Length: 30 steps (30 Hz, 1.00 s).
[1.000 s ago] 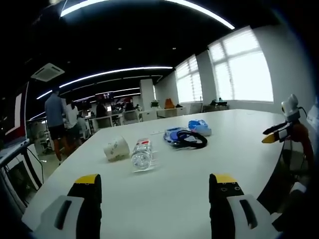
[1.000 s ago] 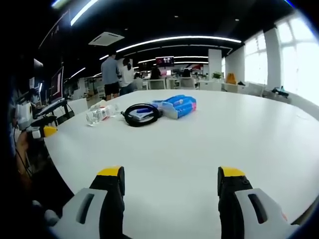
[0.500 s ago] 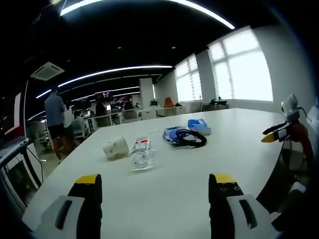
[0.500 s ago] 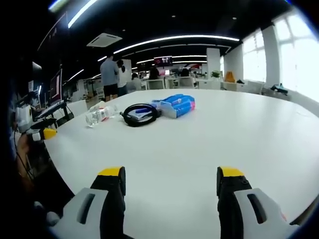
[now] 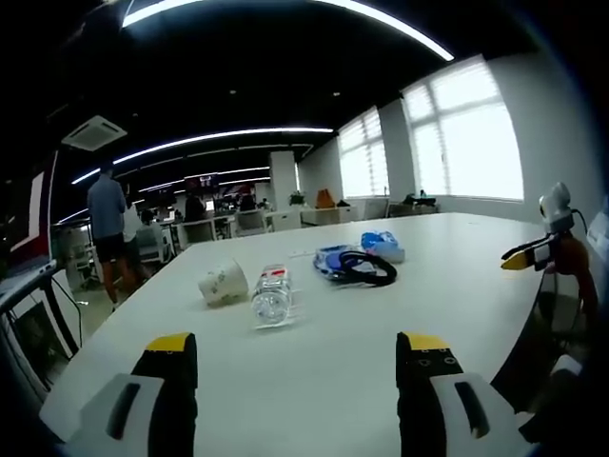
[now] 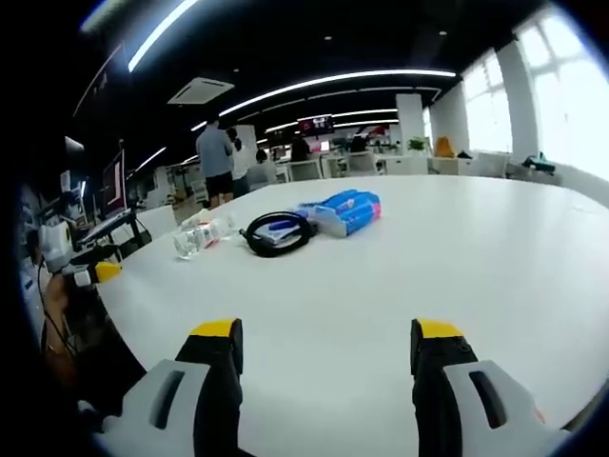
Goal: Arrange the tabletop items into an orderly group along one side of the table until the central work area is clear of visible clutter.
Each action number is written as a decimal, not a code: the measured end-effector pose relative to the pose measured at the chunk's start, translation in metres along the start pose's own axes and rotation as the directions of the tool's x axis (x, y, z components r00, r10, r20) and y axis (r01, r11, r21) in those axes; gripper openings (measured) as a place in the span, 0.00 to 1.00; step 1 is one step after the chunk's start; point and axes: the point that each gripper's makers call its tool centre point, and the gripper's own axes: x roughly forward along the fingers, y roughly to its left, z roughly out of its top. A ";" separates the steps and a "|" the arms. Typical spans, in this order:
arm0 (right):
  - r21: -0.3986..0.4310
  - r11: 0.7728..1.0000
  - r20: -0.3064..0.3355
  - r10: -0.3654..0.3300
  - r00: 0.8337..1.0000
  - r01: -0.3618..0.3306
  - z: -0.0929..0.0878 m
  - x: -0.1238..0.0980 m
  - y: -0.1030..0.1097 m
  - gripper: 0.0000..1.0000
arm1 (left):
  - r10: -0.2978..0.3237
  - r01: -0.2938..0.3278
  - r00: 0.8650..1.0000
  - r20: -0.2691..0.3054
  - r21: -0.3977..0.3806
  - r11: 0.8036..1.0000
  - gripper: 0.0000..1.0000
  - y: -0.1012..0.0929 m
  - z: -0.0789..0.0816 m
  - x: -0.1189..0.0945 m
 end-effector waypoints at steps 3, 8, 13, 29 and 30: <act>-0.016 1.000 0.003 0.004 1.000 -0.004 0.005 0.002 0.002 0.69 | -0.001 0.001 1.000 -0.001 0.001 1.000 0.85 0.000 0.000 0.000; -0.035 0.999 0.006 0.017 1.000 -0.017 0.011 0.005 0.006 0.68 | -0.001 0.001 1.000 -0.003 0.003 1.000 0.85 0.000 -0.001 0.001; -0.042 0.999 0.005 0.021 1.000 -0.020 0.011 0.005 0.007 0.68 | 0.001 -0.001 1.000 -0.002 0.000 1.000 0.85 0.000 -0.001 0.001; -0.083 0.996 -0.013 0.030 0.999 -0.031 0.014 0.015 0.015 0.67 | -0.009 0.009 1.000 0.003 0.002 1.000 0.84 -0.003 -0.001 0.001; -0.085 0.996 -0.016 0.031 0.999 -0.033 0.014 0.015 0.016 0.67 | -0.008 0.008 1.000 0.002 0.003 1.000 0.84 -0.002 -0.001 0.001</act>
